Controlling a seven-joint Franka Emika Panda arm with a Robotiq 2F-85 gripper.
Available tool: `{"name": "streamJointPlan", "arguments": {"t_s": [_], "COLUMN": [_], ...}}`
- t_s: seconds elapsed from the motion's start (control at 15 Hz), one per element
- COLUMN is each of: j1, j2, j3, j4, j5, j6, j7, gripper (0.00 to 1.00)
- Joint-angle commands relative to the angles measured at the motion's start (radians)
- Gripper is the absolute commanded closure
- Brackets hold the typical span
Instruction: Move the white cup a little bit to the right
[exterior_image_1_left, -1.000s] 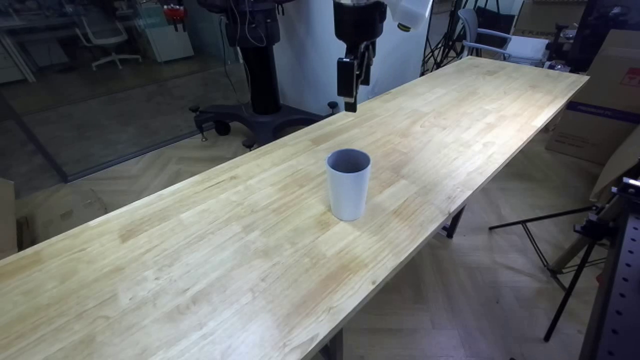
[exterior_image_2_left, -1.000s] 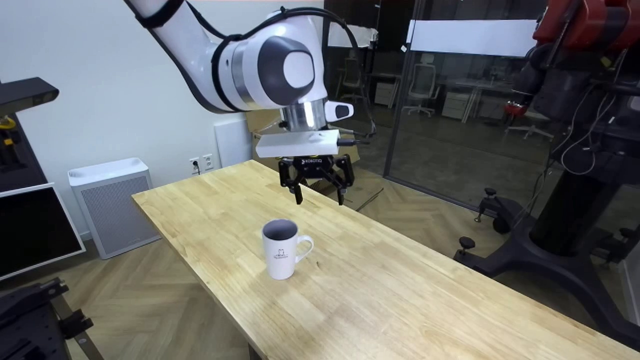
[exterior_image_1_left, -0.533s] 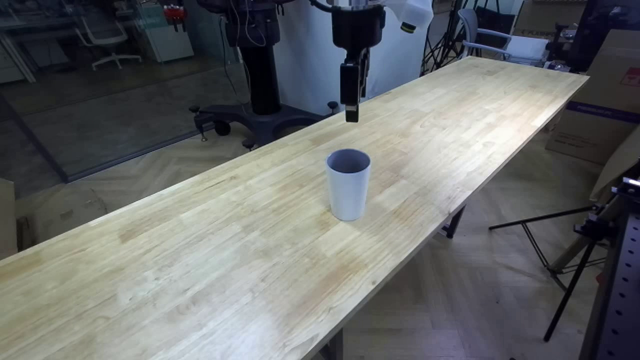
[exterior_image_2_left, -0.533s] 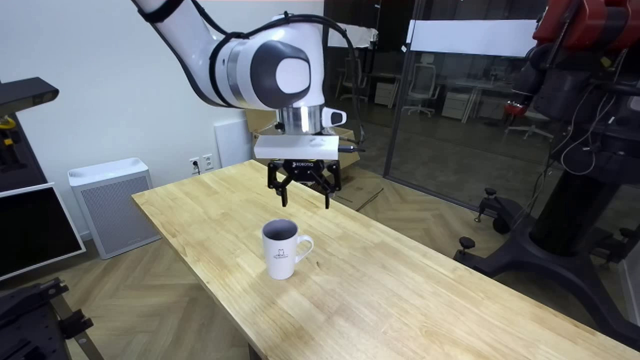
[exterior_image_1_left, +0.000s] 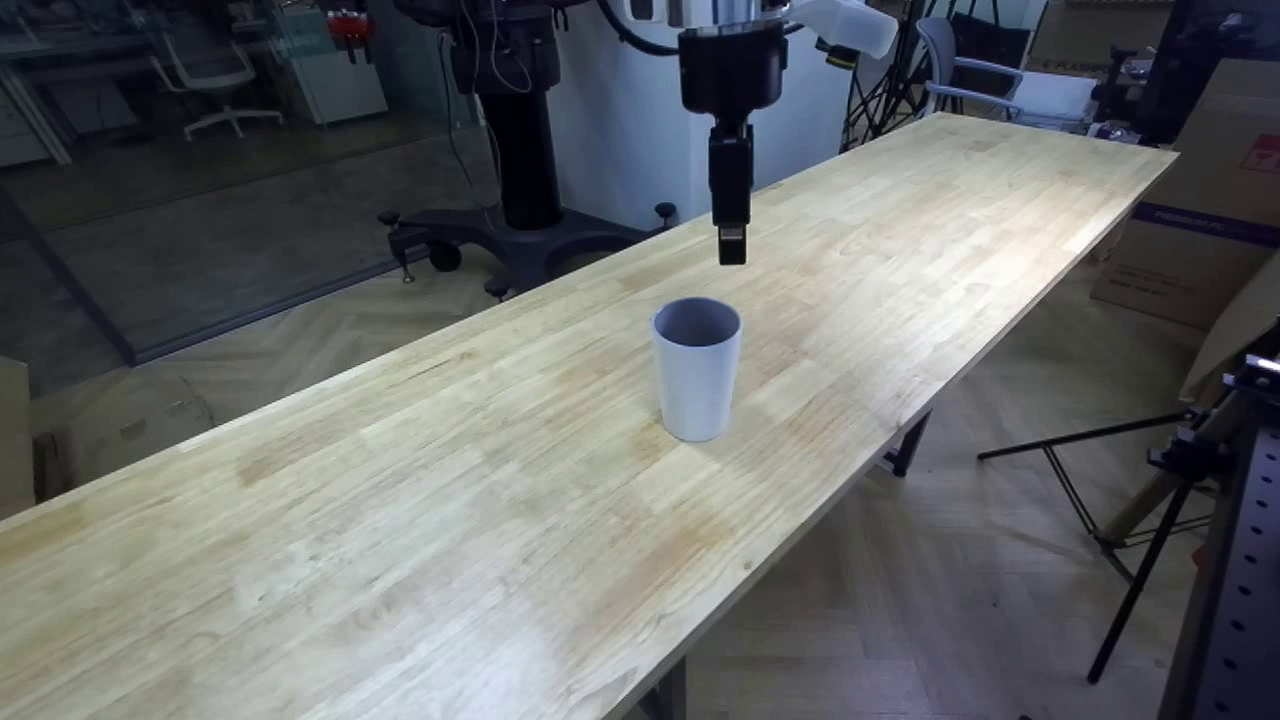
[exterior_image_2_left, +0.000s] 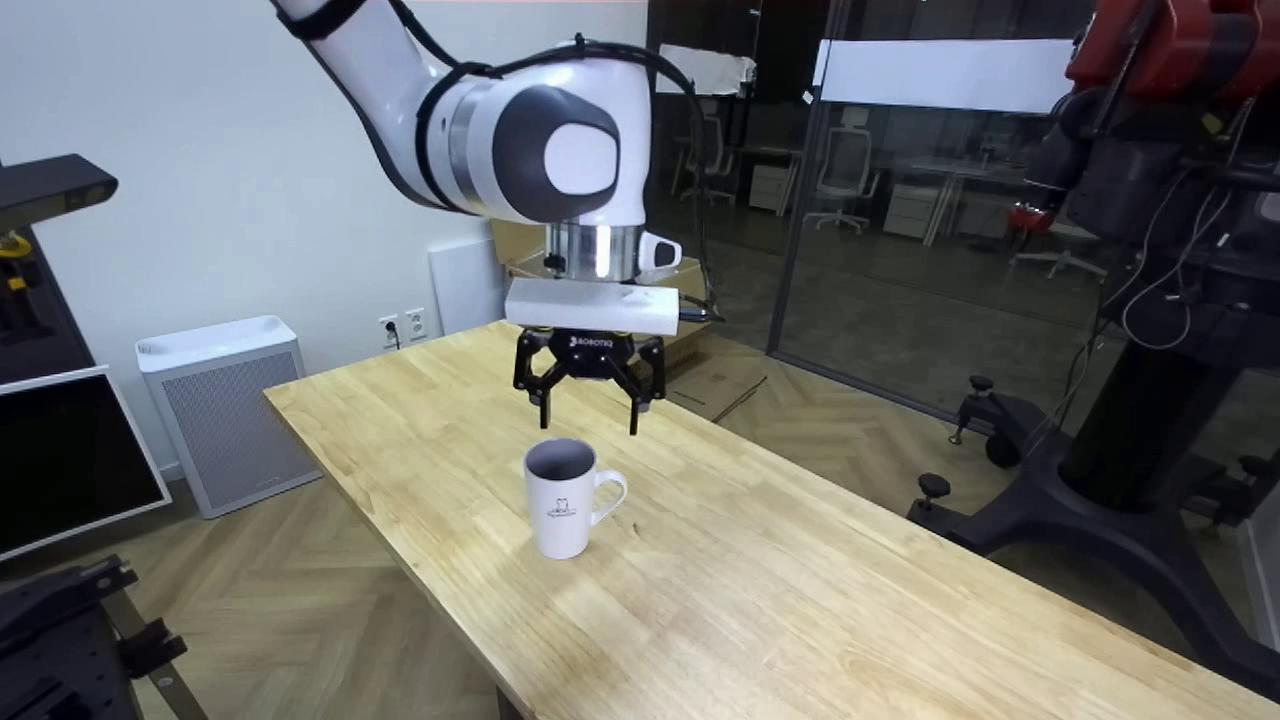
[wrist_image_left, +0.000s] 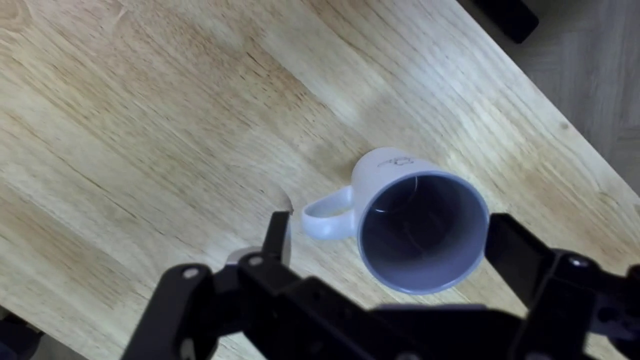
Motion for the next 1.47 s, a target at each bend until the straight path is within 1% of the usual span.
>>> {"name": "streamJointPlan", "arguments": {"t_s": [0.0, 0.27, 0.47, 0.8, 1.27, 1.33, 1.4], "j1": [-0.022, -0.036, -0.037, -0.042, -0.022, -0.019, -0.014], "j2": [0.019, 0.069, 0.108, 0.179, 0.275, 0.285, 0.295], "j3": [-0.005, 0.000, 0.010, 0.031, 0.030, 0.029, 0.027], "j4": [0.005, 0.034, 0.060, 0.115, 0.212, 0.224, 0.235], "j5": [-0.001, 0.003, 0.008, 0.012, -0.020, -0.025, -0.033], "j6": [0.054, 0.116, 0.133, 0.125, 0.079, 0.072, 0.066], "j7": [-0.084, -0.159, -0.194, -0.240, -0.264, -0.263, -0.260], "gripper": [0.00, 0.00, 0.00, 0.00, 0.00, 0.25, 0.25]}}
